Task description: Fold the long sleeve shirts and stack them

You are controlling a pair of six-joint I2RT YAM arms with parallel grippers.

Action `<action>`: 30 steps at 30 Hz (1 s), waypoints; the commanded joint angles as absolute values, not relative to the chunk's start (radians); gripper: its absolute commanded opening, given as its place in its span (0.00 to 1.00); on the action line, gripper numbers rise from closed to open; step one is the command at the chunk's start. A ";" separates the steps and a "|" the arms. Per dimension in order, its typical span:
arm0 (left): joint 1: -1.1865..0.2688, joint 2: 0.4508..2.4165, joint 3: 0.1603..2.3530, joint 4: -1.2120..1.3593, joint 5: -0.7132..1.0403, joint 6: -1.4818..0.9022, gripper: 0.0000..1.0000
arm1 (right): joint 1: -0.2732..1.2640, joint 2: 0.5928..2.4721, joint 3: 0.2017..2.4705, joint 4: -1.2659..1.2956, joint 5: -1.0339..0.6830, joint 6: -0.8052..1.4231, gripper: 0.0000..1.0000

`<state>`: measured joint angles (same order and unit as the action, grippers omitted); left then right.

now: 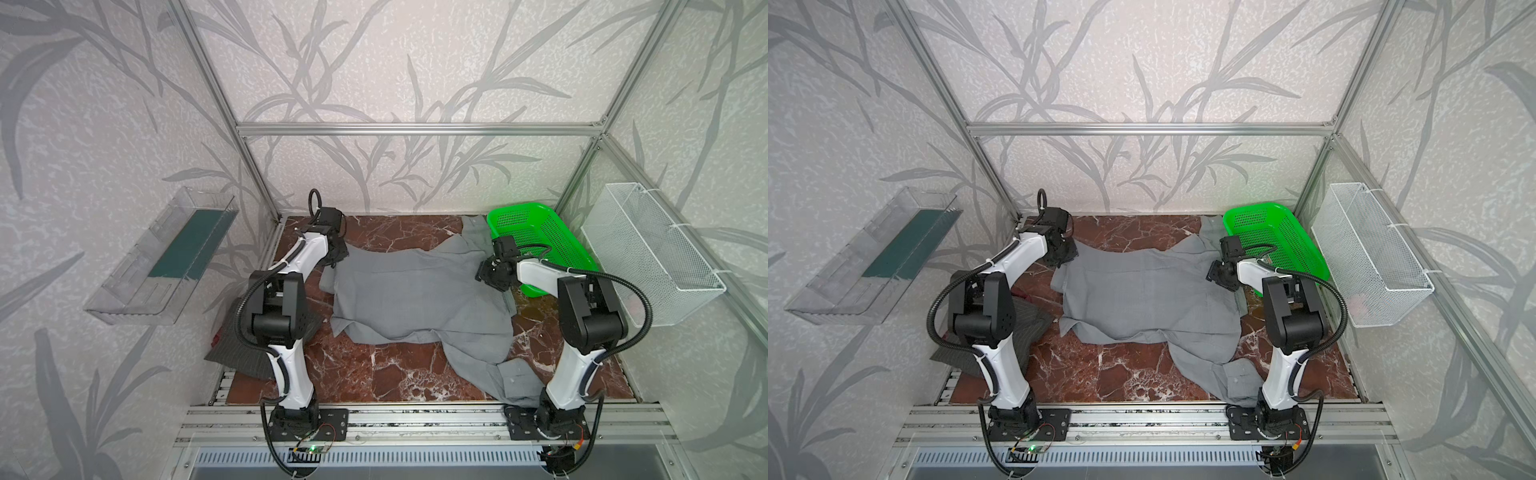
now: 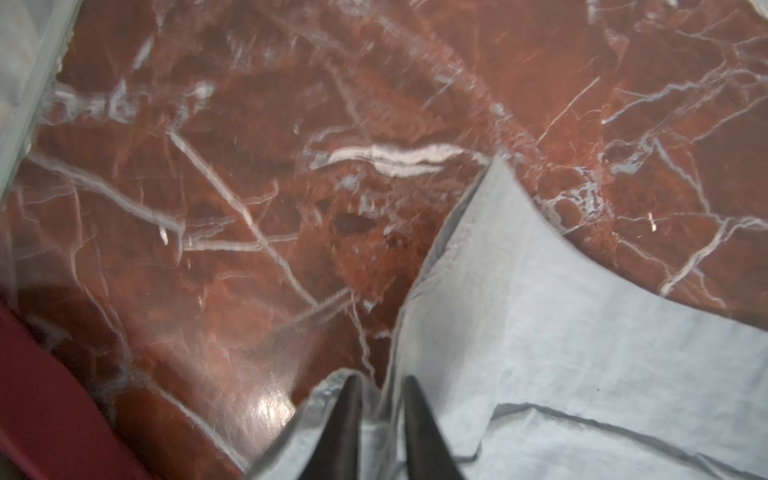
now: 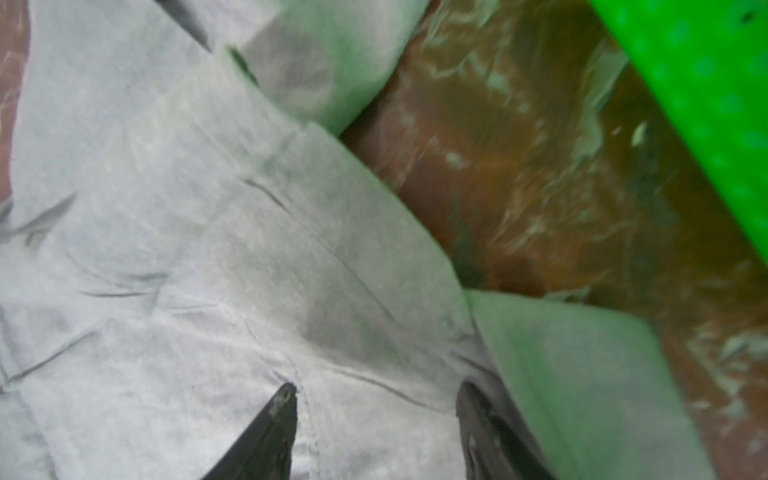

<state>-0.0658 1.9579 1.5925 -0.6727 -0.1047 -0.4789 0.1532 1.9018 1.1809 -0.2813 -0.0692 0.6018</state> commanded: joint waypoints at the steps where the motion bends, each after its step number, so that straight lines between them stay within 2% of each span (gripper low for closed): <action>1: -0.057 1.955 1.701 -0.751 -0.106 -0.498 0.36 | 0.131 1.925 1.216 -0.333 -0.067 0.582 0.61; 4: -0.058 1.903 1.722 -0.788 -0.099 -0.517 0.45 | 0.138 1.872 1.233 -0.351 -0.090 0.548 0.61; 6: -0.058 1.833 1.686 -0.793 -0.078 -0.525 0.47 | 0.160 1.819 1.227 -0.352 -0.121 0.539 0.61; 11: -0.058 1.601 1.414 -0.729 -0.011 -0.557 0.48 | 0.307 1.712 1.233 -0.397 -0.235 0.470 0.62; 16: -0.058 1.393 1.162 -0.682 -0.011 -0.583 0.50 | 0.533 1.663 1.226 -0.353 -0.354 0.434 0.63; 19: -0.054 1.297 1.094 -0.734 -0.026 -0.578 0.51 | 0.658 1.694 1.256 -0.308 -0.408 0.419 0.63; 20: -0.054 1.264 1.080 -0.756 -0.032 -0.571 0.57 | 0.707 1.701 1.281 -0.304 -0.399 0.404 0.63; 23: -0.050 1.170 1.038 -0.810 -0.062 -0.562 0.59 | 0.829 1.815 1.388 -0.334 -0.355 0.358 0.63; 30: -0.037 0.970 0.954 -0.881 -0.101 -0.549 0.67 | 0.948 1.994 1.502 -0.278 -0.371 0.394 0.62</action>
